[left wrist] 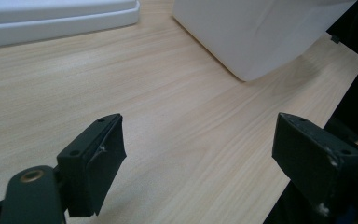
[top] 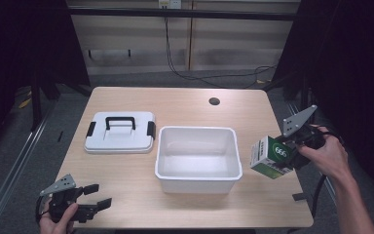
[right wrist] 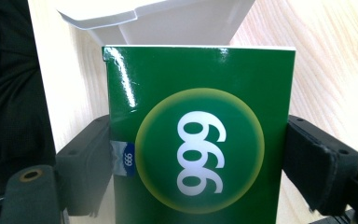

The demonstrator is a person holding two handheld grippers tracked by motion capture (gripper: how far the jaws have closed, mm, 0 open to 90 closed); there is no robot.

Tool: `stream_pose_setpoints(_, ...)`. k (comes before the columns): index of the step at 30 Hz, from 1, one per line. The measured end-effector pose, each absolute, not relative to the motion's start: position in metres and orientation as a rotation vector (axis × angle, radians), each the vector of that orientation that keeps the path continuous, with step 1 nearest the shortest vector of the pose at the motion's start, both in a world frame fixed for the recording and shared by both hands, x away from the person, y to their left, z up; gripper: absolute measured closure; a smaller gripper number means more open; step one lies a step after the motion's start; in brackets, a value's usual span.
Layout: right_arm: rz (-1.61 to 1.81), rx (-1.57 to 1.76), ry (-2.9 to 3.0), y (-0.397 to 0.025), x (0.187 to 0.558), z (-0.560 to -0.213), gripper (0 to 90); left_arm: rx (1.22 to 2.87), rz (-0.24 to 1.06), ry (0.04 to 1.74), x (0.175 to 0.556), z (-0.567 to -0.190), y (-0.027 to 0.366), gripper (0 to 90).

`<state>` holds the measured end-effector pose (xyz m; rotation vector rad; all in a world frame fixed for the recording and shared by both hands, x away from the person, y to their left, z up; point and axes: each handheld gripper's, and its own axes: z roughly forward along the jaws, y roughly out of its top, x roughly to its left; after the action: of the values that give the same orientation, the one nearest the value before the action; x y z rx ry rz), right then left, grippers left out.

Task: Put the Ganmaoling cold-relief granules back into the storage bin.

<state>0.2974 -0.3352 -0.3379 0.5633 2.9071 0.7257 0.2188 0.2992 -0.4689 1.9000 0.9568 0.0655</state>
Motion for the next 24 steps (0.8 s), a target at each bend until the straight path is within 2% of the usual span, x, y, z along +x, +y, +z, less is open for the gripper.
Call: stream_pose_setpoints(24,0.814,0.517,2.844,-0.326,0.299,-0.297,16.2,1.889,0.071,0.958,0.218,-0.468,0.300,17.0)
